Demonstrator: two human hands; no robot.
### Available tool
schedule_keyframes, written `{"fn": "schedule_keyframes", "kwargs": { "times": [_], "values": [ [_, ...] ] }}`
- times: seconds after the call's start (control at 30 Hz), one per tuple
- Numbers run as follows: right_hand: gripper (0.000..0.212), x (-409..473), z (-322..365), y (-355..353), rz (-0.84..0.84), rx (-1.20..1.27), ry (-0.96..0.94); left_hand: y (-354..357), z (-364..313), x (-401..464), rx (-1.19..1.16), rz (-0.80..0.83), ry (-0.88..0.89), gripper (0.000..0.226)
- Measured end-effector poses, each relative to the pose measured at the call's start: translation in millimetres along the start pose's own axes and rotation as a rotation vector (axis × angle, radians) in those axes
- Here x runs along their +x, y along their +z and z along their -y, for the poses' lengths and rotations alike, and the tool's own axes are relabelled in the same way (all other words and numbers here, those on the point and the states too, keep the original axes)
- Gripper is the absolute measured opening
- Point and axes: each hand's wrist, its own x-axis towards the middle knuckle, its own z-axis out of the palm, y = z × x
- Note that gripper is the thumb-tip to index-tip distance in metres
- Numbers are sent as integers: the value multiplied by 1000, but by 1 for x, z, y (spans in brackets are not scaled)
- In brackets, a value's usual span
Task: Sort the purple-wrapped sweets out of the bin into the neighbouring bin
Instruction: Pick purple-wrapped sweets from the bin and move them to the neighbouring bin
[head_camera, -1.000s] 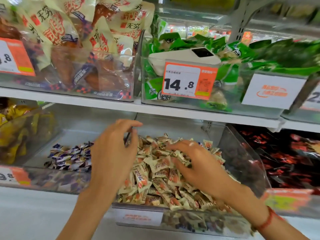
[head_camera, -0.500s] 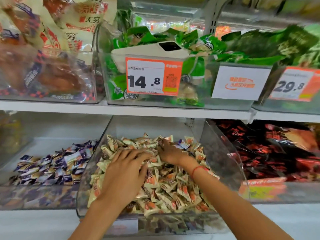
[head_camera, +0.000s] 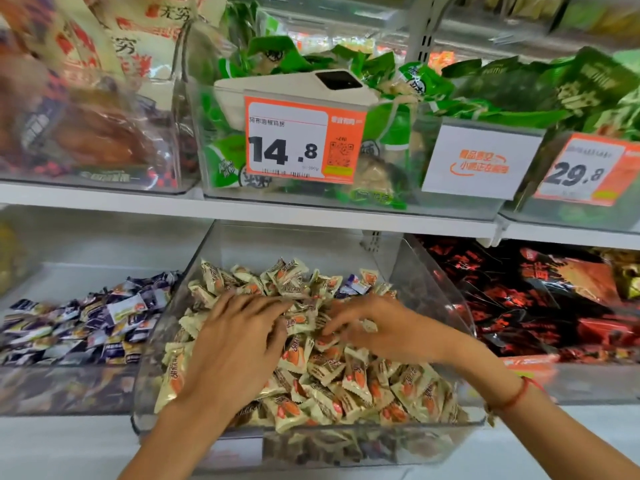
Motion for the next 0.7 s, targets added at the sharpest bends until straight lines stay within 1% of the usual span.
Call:
{"fn": "schedule_keyframes", "kwargs": {
  "times": [0.07,0.1,0.13,0.2,0.27,0.37,0.43,0.5,0.53,0.6,0.7],
  "values": [
    [32,10,-12,-9,-276,14,112,0,-1,0,-24,-8,-1,31],
    [35,22,-22,-11,-362,-34,185,1,-1,0,-27,-8,-1,32],
    [36,35,-32,-12,-381,-85,244,1,0,-1,-21,-10,1,35],
    [36,61,-48,-7,-281,-179,326,0,0,-1,-28,9,1,40],
    [36,81,-61,3,-178,-257,380,-1,0,-1,-52,16,5,41],
    [54,93,-67,5,-148,-327,397,-1,1,-3,-74,22,9,41],
    [58,96,-68,-1,-76,-316,403,0,1,-3,-65,40,3,41],
    [49,97,-70,-3,57,-292,414,0,0,-2,-46,48,-1,41],
    [45,97,-71,-2,91,-291,417,0,0,-1,-41,43,-2,39],
    [49,98,-73,2,81,-269,429,0,-2,-1,-45,30,-10,31],
    [63,99,-65,4,102,-192,422,0,-4,0,-50,28,-18,31]
  ]
}}
